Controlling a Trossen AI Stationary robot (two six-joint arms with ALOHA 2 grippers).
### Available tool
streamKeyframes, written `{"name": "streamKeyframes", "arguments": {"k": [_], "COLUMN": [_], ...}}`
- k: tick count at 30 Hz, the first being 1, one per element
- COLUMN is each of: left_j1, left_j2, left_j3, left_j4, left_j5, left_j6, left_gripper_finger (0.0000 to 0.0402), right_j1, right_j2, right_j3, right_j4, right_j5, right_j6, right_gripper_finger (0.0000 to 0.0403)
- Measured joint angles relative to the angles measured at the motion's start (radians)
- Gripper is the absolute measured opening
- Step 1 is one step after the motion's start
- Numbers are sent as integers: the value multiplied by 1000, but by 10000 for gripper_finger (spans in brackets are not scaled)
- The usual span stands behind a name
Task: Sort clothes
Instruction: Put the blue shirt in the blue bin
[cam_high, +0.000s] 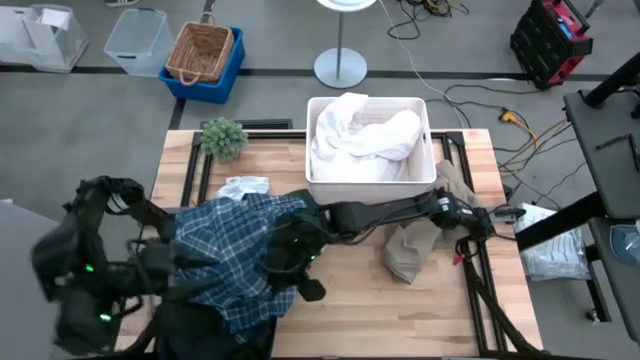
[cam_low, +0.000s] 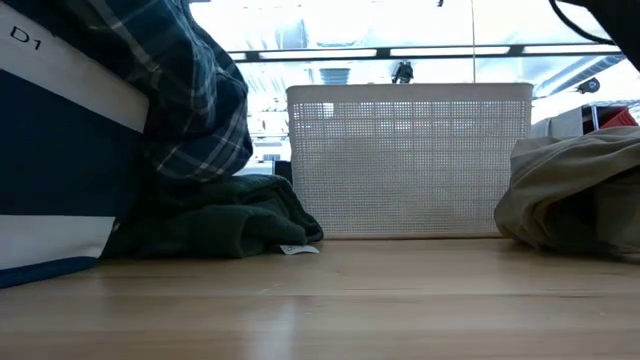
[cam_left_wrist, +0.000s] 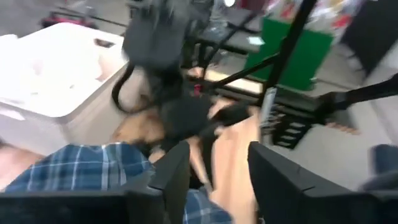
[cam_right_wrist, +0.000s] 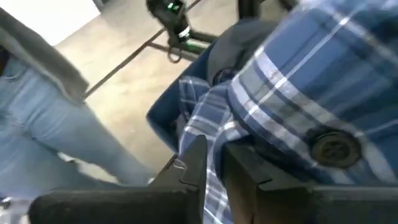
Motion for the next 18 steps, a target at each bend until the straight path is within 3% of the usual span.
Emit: {"name": "streamKeyframes", "arguments": {"k": [4,9,14,18], "left_j1": [65,192,256,228], "left_j2": [-19,-43,-53,-66], "left_j3": [-154,-364,-547,-623], "left_j4": [-2,-3,8,131], "left_j5": [9,123,428,584], "left_j6": [-31,-71,-129,-160], "left_gripper_finger": [102,52,9,2], "right_j1": [1,-4,-3,-7], "right_j2": [-57,-114,-165,-202], "right_j3": [0,0,-1,-1], "right_j4": [-58,-148,-300,-395], "right_j5": [120,166,293,369], "right_j6": [-23,-52,-60,-62], "right_gripper_finger": [61,78,79,64]}}
